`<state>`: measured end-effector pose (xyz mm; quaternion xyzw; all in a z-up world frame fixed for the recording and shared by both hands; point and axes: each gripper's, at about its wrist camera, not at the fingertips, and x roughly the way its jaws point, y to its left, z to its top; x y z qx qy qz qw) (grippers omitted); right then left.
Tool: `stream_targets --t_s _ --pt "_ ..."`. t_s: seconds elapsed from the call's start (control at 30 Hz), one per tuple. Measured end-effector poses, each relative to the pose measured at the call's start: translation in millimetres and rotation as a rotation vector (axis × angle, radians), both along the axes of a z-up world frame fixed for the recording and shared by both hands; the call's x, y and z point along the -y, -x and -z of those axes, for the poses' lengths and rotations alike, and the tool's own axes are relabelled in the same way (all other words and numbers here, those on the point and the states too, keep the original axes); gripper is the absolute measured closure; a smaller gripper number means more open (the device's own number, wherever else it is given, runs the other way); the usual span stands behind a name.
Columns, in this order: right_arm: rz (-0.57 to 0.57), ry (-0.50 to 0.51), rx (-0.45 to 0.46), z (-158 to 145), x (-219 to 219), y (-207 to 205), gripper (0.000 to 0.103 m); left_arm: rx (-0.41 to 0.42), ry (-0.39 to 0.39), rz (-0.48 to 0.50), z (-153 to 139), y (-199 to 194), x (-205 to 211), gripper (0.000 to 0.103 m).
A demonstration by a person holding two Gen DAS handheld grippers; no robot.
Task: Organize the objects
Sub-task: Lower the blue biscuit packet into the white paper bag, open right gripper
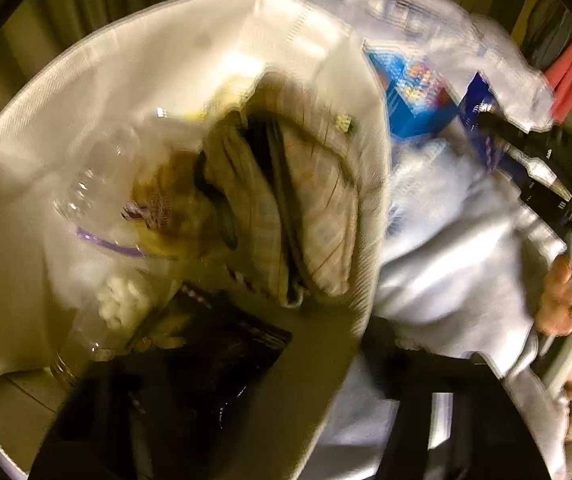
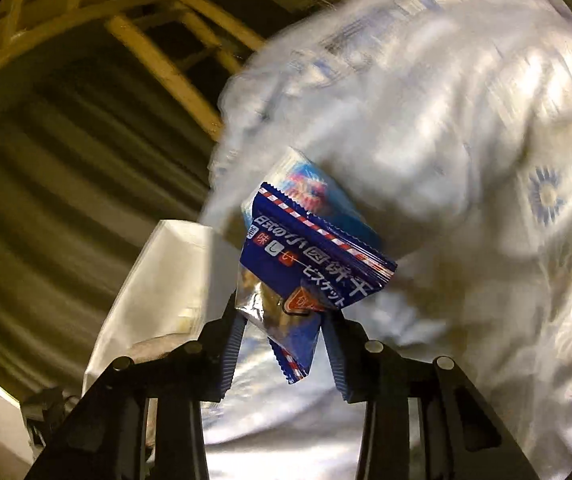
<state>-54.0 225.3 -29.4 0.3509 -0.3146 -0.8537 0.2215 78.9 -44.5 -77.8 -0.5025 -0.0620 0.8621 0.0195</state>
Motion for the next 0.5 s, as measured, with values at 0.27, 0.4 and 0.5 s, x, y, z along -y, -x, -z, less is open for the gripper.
stream_targets --t_s 0.27,0.4,0.5 --pt "-0.211 -0.058 -0.301 -67 47 -38 0.066 -0.318 -0.078 0.007 -60 -101 48 0.073" --pt "-0.303 -0.099 -0.342 -79 71 -55 0.066 -0.52 0.043 -0.035 -96 -147 59 0.043" --pt "-0.388 -0.073 -0.32 -82 90 -63 0.066 -0.559 0.05 -0.053 -114 -125 61 0.04"
